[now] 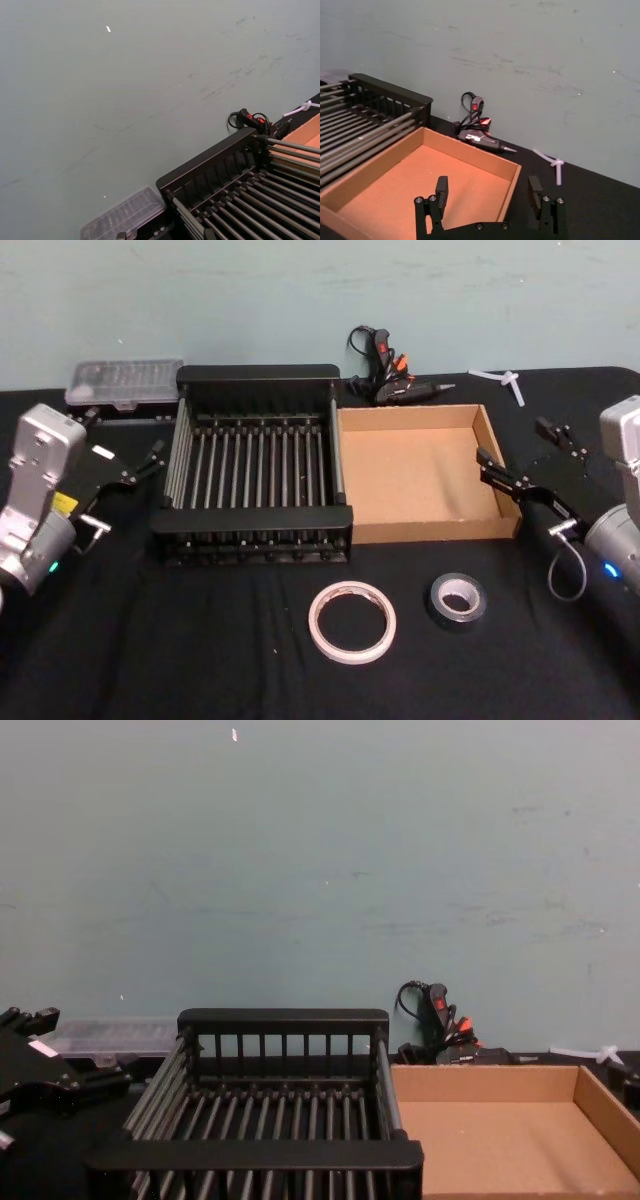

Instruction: Pick up the white tape and place it into the black box , Pick up the silver tape and place it into the brown box.

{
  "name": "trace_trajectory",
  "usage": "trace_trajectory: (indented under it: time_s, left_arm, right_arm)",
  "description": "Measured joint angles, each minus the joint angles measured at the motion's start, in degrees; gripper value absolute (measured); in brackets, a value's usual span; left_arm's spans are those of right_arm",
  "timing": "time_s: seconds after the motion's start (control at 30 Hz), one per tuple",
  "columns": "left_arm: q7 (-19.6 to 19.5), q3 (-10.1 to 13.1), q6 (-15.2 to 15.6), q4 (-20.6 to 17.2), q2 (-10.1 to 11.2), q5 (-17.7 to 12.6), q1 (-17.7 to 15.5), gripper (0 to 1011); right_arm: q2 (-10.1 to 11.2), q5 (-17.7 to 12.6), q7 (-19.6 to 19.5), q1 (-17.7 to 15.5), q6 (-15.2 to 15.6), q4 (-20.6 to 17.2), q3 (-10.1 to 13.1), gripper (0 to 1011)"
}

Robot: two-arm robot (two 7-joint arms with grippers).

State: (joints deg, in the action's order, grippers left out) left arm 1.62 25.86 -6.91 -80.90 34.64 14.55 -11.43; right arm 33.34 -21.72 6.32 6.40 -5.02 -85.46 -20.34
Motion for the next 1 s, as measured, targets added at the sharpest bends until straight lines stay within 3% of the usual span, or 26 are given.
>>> trace_trajectory:
  time_s: [0.37, 1.0]
  left_arm:
    - [0.0, 0.0, 0.0, 0.0, 0.0, 0.0, 0.0, 1001]
    - [0.0, 0.0, 0.0, 0.0, 0.0, 0.0, 0.0, 1001]
  right_arm:
    - [0.6, -2.1, 2.1, -4.2, 2.5, -4.7, 2.2, 1000]
    - [3.3, -4.6, 6.1, -15.0, 5.8, -14.3, 6.1, 1000]
